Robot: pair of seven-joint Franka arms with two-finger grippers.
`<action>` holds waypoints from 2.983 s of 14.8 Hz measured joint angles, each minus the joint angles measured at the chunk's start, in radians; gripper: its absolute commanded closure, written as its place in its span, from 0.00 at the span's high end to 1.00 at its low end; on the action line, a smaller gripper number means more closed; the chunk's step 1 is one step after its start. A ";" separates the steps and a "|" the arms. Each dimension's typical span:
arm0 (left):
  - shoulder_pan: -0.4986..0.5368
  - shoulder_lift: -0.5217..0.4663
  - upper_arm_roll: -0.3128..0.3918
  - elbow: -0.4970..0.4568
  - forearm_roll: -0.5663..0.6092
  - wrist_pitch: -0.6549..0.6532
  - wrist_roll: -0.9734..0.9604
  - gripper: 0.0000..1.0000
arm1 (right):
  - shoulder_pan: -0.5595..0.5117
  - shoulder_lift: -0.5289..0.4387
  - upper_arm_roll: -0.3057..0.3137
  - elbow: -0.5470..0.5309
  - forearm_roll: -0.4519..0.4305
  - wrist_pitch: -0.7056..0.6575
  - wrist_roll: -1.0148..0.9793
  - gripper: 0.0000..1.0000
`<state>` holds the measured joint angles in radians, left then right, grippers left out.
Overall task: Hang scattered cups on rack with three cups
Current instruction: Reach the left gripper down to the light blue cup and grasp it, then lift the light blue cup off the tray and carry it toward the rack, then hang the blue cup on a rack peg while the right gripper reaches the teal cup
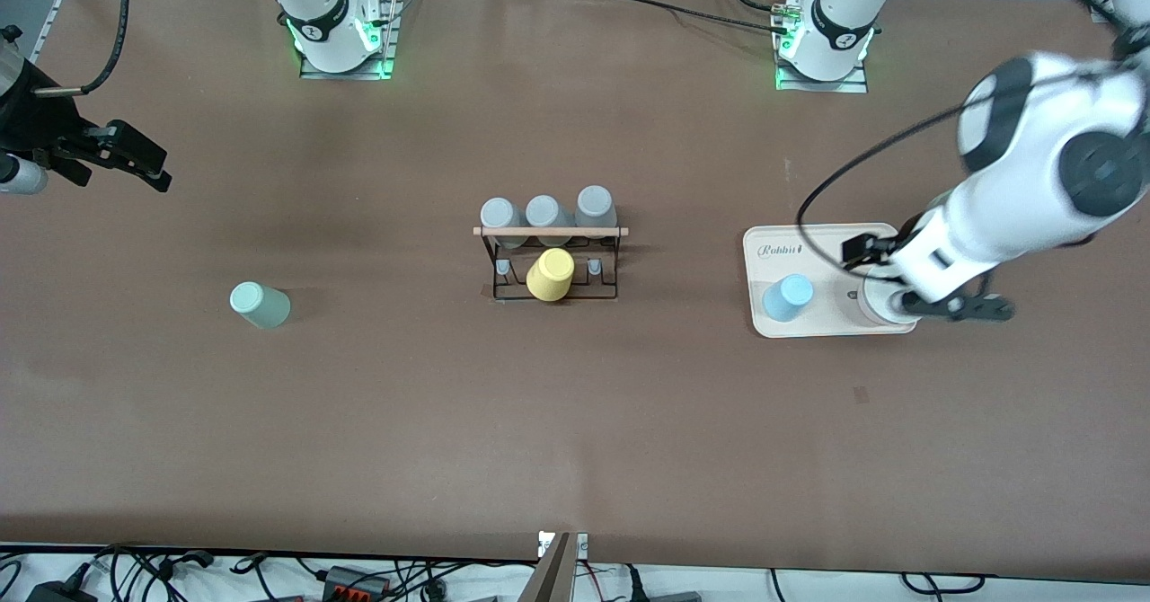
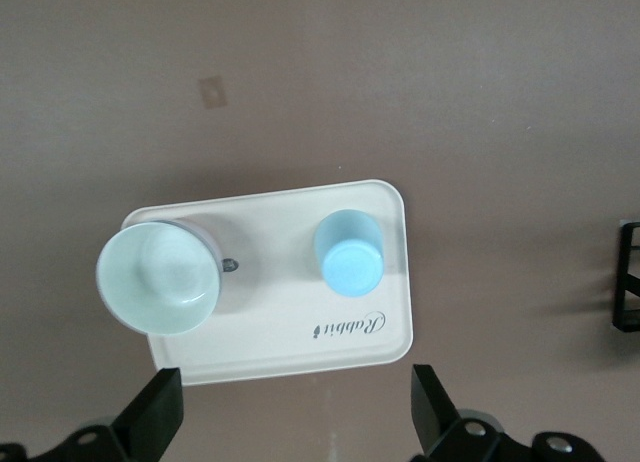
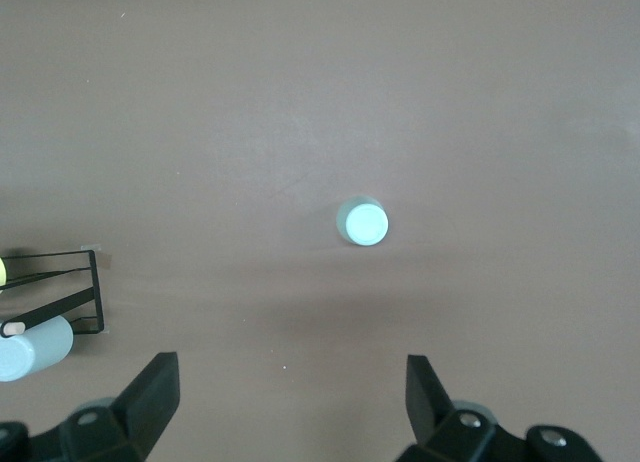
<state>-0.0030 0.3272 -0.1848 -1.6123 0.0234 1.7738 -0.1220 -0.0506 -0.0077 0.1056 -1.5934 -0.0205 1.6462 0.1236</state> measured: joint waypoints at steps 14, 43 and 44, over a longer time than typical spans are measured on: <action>-0.051 0.258 -0.003 -0.067 0.000 0.154 -0.008 1.00 | 0.001 0.018 0.004 0.000 0.000 -0.006 0.000 1.00; -0.182 0.203 -0.199 0.219 -0.303 0.158 -0.668 0.01 | 0.001 0.028 0.006 0.000 0.000 -0.006 0.001 1.00; -0.200 0.220 -0.199 0.224 -0.303 0.193 -0.687 0.01 | 0.000 0.038 0.006 -0.001 0.000 -0.006 0.001 1.00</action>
<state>-0.2028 0.5469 -0.3841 -1.3880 -0.2792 1.9665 -0.8094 -0.0501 0.0304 0.1114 -1.5941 -0.0207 1.6400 0.1249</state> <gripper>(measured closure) 0.335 0.000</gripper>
